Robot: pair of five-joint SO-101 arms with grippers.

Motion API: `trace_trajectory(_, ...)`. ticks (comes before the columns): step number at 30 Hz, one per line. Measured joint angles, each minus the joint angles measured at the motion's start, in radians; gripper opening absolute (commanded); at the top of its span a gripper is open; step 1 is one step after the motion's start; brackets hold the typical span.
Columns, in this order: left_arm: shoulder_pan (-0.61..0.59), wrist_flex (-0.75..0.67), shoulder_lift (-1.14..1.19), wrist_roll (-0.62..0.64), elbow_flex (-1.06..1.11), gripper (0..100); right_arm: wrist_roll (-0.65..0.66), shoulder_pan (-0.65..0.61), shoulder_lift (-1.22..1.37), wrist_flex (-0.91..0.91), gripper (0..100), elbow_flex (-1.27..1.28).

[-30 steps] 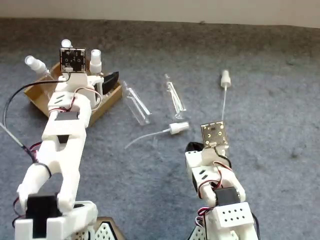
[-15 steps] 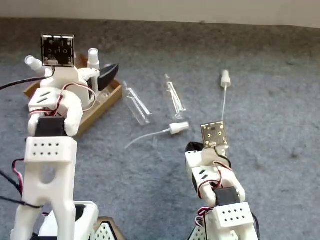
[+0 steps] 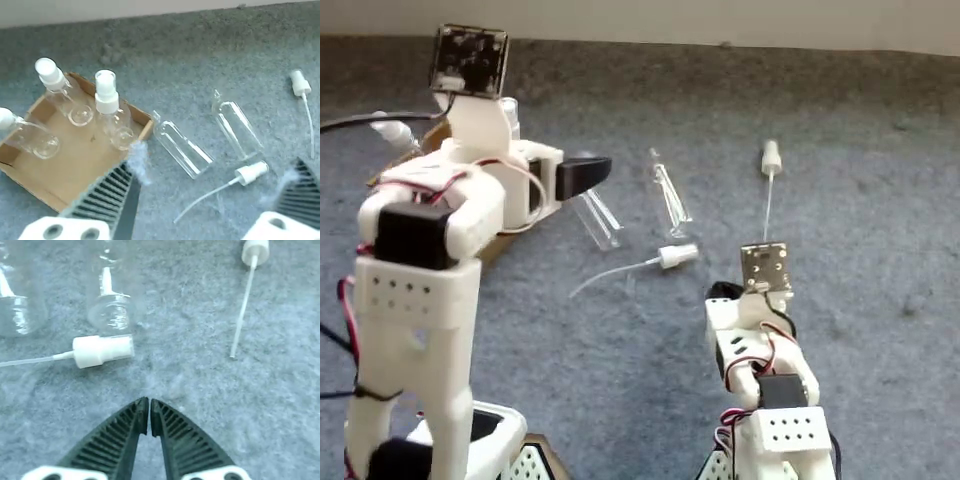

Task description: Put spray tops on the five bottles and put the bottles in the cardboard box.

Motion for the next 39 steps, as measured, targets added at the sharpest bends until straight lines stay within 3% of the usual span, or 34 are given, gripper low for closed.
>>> trace_trajectory(5,0.086,0.190,0.264,0.104,-0.287,37,0.000,0.120,0.000,0.000,0.5,0.000)
trace_trajectory(10,0.095,0.305,0.571,0.187,-0.516,37,0.000,0.221,0.000,0.000,0.5,0.000)
trace_trajectory(18,0.095,0.315,0.902,0.213,-0.649,37,0.000,0.230,0.000,-0.121,0.5,0.000)
trace_trajectory(39,0.009,0.258,1.413,0.394,-0.937,37,0.000,0.204,0.000,-0.133,0.5,0.000)
